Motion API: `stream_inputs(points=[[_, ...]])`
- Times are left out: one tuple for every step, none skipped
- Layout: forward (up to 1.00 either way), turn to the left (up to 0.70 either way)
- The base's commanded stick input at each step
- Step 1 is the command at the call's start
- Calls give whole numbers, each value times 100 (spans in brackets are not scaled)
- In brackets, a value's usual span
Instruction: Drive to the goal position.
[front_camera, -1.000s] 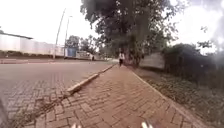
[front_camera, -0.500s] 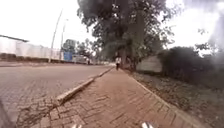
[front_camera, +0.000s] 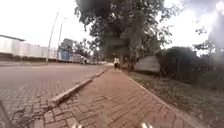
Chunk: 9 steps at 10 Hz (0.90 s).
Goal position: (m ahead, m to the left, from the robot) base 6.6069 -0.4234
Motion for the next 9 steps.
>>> stream_inputs(points=[[50,0],[50,0],[50,0],[50,0],[50,0],[50,0],[50,0],[50,0],[50,0]])
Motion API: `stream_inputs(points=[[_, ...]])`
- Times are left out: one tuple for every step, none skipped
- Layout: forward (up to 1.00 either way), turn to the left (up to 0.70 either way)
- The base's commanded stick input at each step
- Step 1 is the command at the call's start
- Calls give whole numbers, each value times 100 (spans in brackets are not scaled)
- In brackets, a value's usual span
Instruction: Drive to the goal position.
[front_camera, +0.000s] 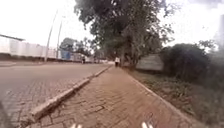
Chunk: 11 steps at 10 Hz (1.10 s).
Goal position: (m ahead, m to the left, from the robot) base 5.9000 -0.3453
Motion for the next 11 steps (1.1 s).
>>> stream_inputs(points=[[50,0],[50,0],[50,0],[50,0],[50,0],[50,0],[50,0],[50,0],[50,0],[50,0],[50,0]])
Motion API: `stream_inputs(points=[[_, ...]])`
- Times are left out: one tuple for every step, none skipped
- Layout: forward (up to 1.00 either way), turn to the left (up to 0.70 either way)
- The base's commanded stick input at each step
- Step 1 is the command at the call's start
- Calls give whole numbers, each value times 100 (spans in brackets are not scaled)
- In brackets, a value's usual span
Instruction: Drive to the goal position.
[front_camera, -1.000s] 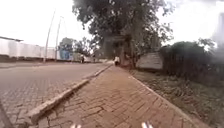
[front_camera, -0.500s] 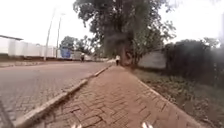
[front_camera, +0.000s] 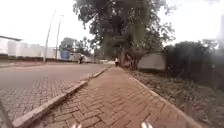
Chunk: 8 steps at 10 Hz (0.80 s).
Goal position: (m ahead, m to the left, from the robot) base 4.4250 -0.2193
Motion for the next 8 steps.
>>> stream_inputs(points=[[50,0],[50,0],[50,0],[50,0],[50,0],[50,0],[50,0],[50,0]])
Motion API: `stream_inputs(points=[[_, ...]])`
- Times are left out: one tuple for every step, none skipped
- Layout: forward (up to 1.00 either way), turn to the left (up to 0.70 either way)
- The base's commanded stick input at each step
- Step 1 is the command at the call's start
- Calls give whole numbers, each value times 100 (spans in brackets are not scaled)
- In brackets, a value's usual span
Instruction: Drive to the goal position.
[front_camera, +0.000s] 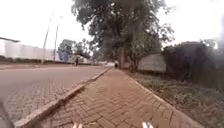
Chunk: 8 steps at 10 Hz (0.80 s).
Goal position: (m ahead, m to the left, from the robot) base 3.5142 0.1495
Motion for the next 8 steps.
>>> stream_inputs(points=[[50,0],[50,0],[50,0],[50,0],[50,0],[50,-14],[50,-37],[50,-45]])
